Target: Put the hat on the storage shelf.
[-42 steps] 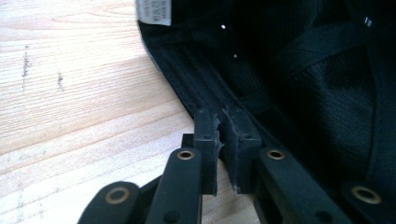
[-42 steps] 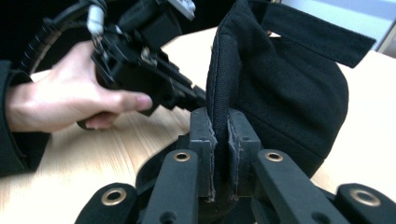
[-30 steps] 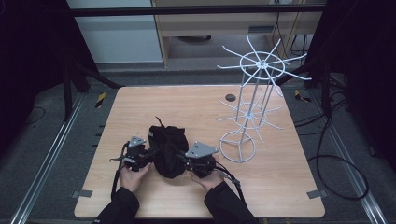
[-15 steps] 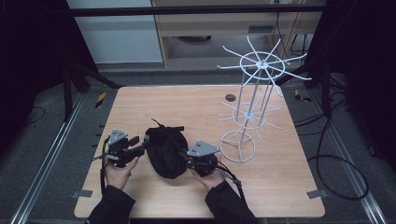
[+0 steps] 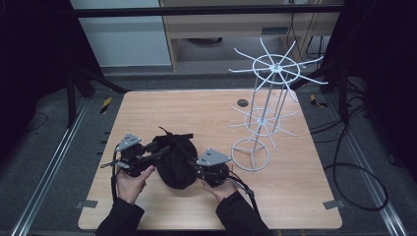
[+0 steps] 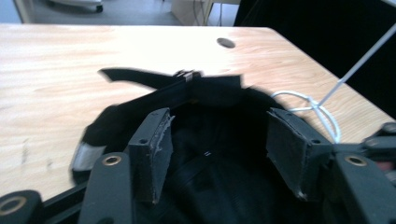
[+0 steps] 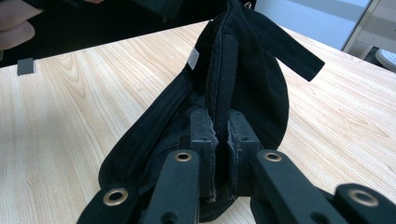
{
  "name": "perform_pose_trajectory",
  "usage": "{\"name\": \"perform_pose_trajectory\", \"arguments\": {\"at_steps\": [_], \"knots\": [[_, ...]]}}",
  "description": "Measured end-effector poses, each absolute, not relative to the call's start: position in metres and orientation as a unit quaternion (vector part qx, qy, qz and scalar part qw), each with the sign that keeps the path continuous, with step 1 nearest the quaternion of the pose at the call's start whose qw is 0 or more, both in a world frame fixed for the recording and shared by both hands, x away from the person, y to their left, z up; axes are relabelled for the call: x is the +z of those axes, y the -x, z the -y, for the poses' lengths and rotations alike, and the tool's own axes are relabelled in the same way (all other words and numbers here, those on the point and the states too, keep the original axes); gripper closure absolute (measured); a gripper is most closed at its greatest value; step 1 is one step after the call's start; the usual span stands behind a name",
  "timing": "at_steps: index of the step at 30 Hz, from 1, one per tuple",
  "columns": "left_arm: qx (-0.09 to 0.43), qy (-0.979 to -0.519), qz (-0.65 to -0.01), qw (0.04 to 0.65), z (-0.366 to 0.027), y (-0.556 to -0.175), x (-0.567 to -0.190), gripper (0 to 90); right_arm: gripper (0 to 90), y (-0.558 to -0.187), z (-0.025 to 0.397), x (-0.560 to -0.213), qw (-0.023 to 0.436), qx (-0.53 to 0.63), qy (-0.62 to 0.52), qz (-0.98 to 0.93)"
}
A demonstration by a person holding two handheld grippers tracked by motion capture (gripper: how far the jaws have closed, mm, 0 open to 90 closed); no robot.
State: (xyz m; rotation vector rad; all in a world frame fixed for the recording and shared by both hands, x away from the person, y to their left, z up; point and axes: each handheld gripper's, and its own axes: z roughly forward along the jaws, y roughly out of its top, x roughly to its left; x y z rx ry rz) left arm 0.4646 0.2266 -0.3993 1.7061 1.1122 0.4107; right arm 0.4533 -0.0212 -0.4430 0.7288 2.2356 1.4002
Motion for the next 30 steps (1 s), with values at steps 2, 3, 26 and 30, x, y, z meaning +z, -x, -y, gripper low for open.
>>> {"name": "perform_pose_trajectory", "arguments": {"at_steps": [2, 3, 26, 30], "knots": [[0.17, -0.709, -0.455, 0.511, -0.22, -0.464, -0.395, 39.1, 83.6, -0.453, 0.021, -0.443, 0.202, 0.5, -0.26, -0.801], [0.171, -0.71, -0.453, 0.511, -0.217, -0.464, -0.393, 38.1, 83.6, -0.453, 0.02, -0.443, 0.201, 0.5, -0.259, -0.801], [0.162, -0.715, -0.488, 0.473, -0.191, -0.477, -0.407, 51.3, 83.1, -0.446, 0.009, -0.447, 0.196, 0.496, -0.234, -0.812], [0.16, -0.711, -0.487, 0.481, -0.191, -0.475, -0.406, 64.4, 82.5, -0.445, 0.007, -0.446, 0.191, 0.501, -0.232, -0.812]]}}
